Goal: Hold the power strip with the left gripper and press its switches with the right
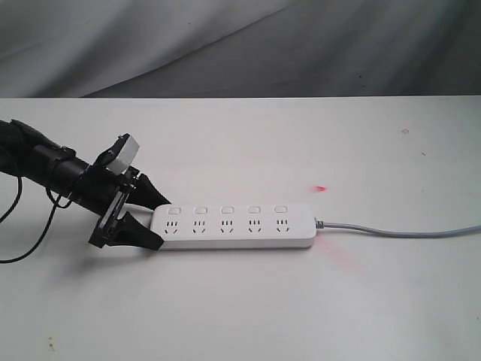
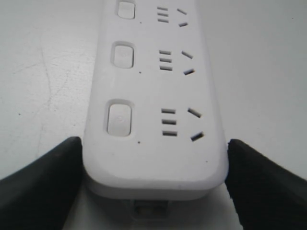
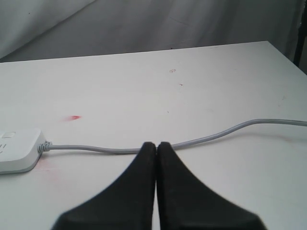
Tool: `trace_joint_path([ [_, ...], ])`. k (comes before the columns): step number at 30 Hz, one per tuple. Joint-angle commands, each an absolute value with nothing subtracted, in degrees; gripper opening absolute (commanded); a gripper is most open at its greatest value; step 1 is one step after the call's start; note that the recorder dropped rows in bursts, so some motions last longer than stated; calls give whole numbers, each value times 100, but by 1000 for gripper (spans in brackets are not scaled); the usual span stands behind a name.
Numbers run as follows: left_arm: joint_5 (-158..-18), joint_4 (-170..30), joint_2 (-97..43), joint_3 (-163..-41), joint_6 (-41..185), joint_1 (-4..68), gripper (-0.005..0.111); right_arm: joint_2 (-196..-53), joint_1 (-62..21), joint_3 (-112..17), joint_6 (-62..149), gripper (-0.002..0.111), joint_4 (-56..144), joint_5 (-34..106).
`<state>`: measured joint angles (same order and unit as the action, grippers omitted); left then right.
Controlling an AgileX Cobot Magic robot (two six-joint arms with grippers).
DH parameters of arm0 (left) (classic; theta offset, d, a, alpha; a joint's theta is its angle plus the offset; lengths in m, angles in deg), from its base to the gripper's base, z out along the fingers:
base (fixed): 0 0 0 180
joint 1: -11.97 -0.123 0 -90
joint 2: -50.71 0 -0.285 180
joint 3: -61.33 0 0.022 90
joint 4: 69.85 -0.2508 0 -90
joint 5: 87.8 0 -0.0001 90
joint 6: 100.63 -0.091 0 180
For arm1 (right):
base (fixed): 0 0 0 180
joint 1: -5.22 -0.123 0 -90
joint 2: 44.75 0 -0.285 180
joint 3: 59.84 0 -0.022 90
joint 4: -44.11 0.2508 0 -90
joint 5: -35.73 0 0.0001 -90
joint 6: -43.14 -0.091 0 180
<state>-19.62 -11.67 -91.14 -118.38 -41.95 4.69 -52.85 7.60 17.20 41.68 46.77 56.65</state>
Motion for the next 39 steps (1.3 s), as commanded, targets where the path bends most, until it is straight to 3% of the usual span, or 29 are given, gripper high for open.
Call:
trace_joint_path([
  [1,-2882,-2141,-9396,-11706,-4052,458,54,-5254,799,1738,4141,0,4626,5656],
  [6,-3272,-2141,-9396,-11706,-4052,458,89,-5254,799,1738,4141,0,4626,5656],
  [8,-3199,-2107,-9396,-11706,-4052,458,96,-5254,799,1738,4141,0,4626,5656],
  [16,-3047,-2118,-9032,-11706,-4052,458,98,-5254,799,1738,4141,0,4626,5656],
  [24,-2883,-2118,-7532,-11706,-3417,458,96,-5254,799,1738,4141,0,4626,5656],
  [27,-2831,-2078,-6815,-11706,-3013,458,83,-5254,799,1738,4141,0,4626,5656],
  [34,-2689,-2100,-5327,-11706,-1615,458,27,-5254,799,1738,4141,0,4626,5656],
  [39,-2421,-2100,-4450,-11706,-586,458,0,-5254,799,1738,4141,0,4626,5656],
])
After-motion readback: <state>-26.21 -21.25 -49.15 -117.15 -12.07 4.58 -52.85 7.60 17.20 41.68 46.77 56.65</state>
